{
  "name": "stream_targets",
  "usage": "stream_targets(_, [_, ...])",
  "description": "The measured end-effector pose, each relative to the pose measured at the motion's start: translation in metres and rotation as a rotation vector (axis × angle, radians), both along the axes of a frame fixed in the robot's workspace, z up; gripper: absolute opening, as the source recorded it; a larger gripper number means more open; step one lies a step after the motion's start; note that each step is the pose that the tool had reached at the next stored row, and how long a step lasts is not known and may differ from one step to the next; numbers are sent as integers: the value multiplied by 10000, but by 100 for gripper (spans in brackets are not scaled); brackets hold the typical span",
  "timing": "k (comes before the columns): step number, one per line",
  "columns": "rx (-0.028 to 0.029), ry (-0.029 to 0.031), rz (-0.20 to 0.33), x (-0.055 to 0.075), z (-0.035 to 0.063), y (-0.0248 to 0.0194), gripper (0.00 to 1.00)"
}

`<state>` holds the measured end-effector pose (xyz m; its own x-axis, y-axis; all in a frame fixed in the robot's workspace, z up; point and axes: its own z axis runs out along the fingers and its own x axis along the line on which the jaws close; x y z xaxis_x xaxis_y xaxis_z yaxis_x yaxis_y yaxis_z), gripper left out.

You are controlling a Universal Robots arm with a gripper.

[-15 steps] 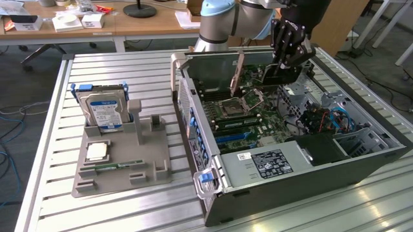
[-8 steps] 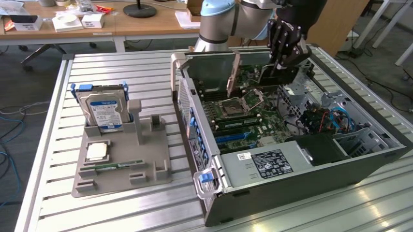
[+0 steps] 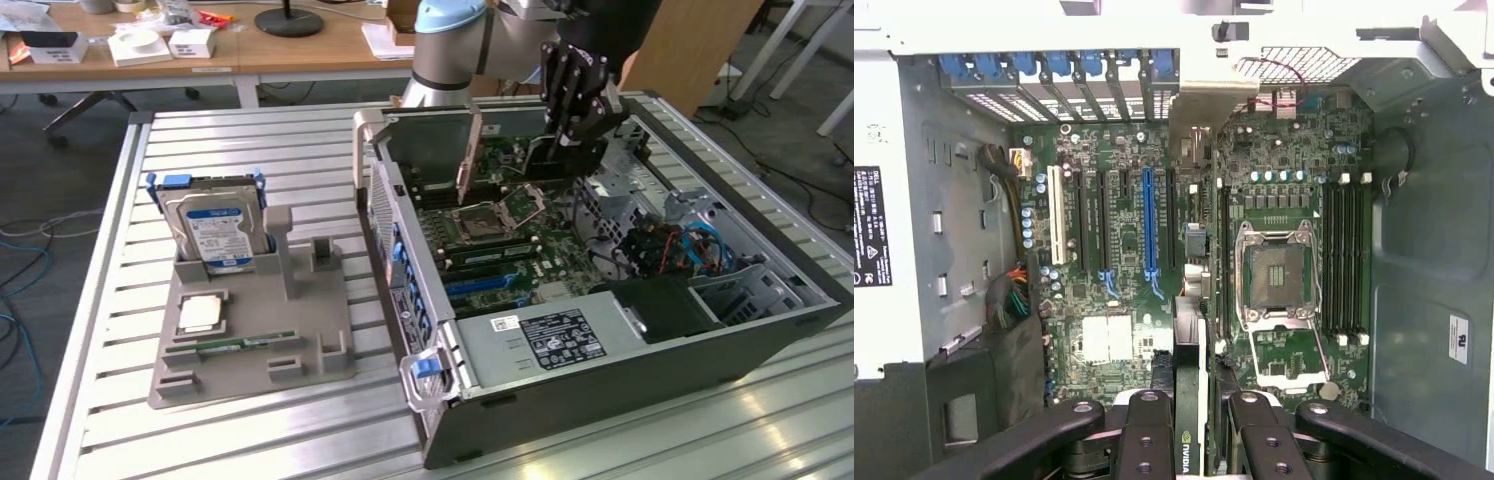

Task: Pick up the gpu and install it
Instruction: 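Insert the gpu into the slot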

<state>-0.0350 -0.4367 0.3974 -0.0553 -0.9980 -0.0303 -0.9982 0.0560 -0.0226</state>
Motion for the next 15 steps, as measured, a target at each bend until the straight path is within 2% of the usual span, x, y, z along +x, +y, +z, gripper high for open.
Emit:
stream_targets(2, [-20,30,-14,-1,-2,0,26])
stream_targets(4, [-47,87,-19,1,0,0,26])
stream_targets(5, [-57,125,-19,4,0,0,26])
stream_targets(6, [-108,187,-21,6,0,0,26])
stream_targets(7, [-135,241,-21,9,-1,0,26])
stream_targets(10, [-136,276,-20,13,-17,-1,26])
stream_targets(12, [-119,279,-19,17,-37,-7,26])
stream_targets(13, [-85,280,-19,18,-46,-12,26])
stream_targets(15, [21,279,-17,18,-67,-21,26])
